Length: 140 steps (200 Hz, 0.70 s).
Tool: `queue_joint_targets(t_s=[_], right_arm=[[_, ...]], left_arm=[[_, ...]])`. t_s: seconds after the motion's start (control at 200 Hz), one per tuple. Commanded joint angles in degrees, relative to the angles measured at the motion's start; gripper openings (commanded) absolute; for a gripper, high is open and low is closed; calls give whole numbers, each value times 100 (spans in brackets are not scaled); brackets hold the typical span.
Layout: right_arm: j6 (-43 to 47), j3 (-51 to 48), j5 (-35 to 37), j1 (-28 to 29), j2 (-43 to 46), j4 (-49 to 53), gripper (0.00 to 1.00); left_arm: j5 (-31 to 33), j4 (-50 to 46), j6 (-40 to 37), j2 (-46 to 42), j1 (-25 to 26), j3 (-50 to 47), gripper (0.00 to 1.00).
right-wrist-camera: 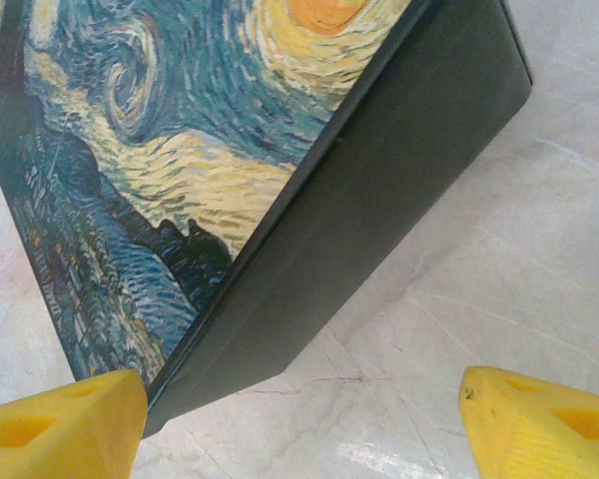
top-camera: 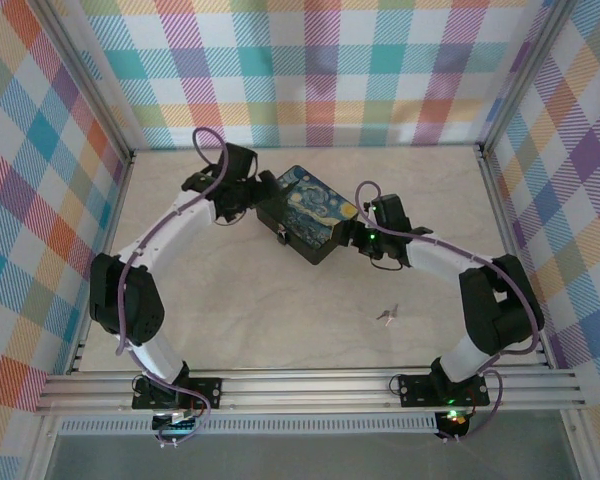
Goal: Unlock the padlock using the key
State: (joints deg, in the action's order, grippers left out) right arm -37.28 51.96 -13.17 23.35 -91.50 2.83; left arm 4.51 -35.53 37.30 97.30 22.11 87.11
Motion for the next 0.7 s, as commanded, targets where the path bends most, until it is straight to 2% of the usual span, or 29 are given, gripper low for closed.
queue_joint_targets(t_s=[0.0,0.13,0.32,0.53,0.695], right_arm=[[-363,291,-81,29,-111,-258,83],[-464,474,-242,51,-359,-355,83],[-518,771,-317,73,-714,-421,84],[-457,1116,-305,95,-1008,-191,83],[-239,1427,-153,99,-1238,166,79]], left_arm=[[-102,339,-1334,327,-363,243,99],[-652,1207,-1673,745,-638,204,99],[-1205,2162,-1598,1420,-796,391,99],[-1735,2300,-1515,2243,-857,1150,98],[-2038,2528,-1545,2458,-833,1057,97]])
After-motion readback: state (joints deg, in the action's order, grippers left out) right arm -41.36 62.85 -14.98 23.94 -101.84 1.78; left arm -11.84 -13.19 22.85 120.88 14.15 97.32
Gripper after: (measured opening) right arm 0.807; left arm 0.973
